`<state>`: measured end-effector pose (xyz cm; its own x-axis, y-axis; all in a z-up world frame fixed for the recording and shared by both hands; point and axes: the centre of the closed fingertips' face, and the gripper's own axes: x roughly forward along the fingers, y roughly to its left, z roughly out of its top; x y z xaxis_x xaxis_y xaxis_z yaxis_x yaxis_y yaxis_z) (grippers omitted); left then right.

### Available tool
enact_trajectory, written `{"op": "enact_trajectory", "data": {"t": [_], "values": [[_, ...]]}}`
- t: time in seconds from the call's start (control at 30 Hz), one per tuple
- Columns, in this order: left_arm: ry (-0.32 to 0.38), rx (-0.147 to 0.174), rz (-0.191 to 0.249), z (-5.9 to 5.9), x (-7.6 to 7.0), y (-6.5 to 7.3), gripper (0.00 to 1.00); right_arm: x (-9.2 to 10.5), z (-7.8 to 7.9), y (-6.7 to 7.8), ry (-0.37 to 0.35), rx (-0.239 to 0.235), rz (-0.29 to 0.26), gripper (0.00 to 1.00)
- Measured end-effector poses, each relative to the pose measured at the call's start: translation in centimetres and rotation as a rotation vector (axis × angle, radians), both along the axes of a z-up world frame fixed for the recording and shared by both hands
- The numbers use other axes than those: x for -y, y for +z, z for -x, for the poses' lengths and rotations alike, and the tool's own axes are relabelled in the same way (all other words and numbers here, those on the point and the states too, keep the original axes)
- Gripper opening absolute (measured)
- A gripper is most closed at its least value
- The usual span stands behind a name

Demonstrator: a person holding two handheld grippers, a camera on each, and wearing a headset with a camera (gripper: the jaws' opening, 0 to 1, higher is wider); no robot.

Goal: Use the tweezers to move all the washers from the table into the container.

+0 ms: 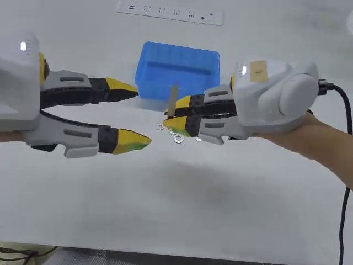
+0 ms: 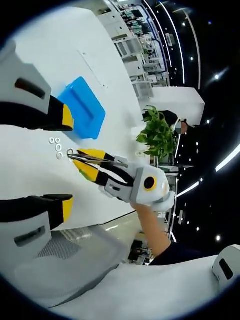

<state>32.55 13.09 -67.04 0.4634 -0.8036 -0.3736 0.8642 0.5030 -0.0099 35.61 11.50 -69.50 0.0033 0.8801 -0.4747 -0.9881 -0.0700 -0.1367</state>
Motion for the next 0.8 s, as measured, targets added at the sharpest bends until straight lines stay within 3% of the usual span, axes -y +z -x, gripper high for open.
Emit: {"op": "enact_trajectory", "data": {"t": [0.03,0.1,0.17,0.23,0.3,0.4,0.53,0.67,0.73,0.8], "values": [[0.012,0.004,0.005,0.2,-0.2,0.0,0.59,0.0,-0.2,0.4,-0.003,0.005,-0.003,0.09],[0.051,0.059,0.009,-0.3,-0.8,0.4,0.59,0.0,-0.8,1.1,-0.011,0.023,-0.003,0.09],[0.096,0.055,0.074,-0.2,-1.1,1.0,0.62,0.0,-1.4,1.9,-0.018,0.041,-0.007,0.09],[0.137,0.087,0.106,-0.5,-1.6,1.5,0.68,-0.1,-2.0,2.8,-0.030,0.054,-0.024,0.09],[0.155,0.089,0.115,-0.4,-1.9,1.6,0.74,-0.1,-2.7,3.6,-0.050,0.048,-0.041,0.09],[0.204,0.110,0.125,-0.8,-2.6,1.6,0.85,-0.1,-3.6,4.1,-0.055,0.082,-0.032,0.09],[0.229,0.116,0.155,-0.7,-2.4,1.4,0.99,-0.4,-5.0,4.8,-0.061,0.110,-0.032,0.09],[0.246,0.124,0.191,-0.9,-2.5,1.7,1.00,-1.0,-6.4,5.2,-0.075,0.115,-0.054,0.09],[0.272,0.156,0.235,-1.4,-2.6,2.4,1.00,-1.3,-7.4,5.0,-0.082,0.125,-0.056,0.09],[0.299,0.196,0.308,-2.0,-2.9,3.5,0.99,-1.4,-8.3,4.6,-0.094,0.113,-0.060,0.09]]}}
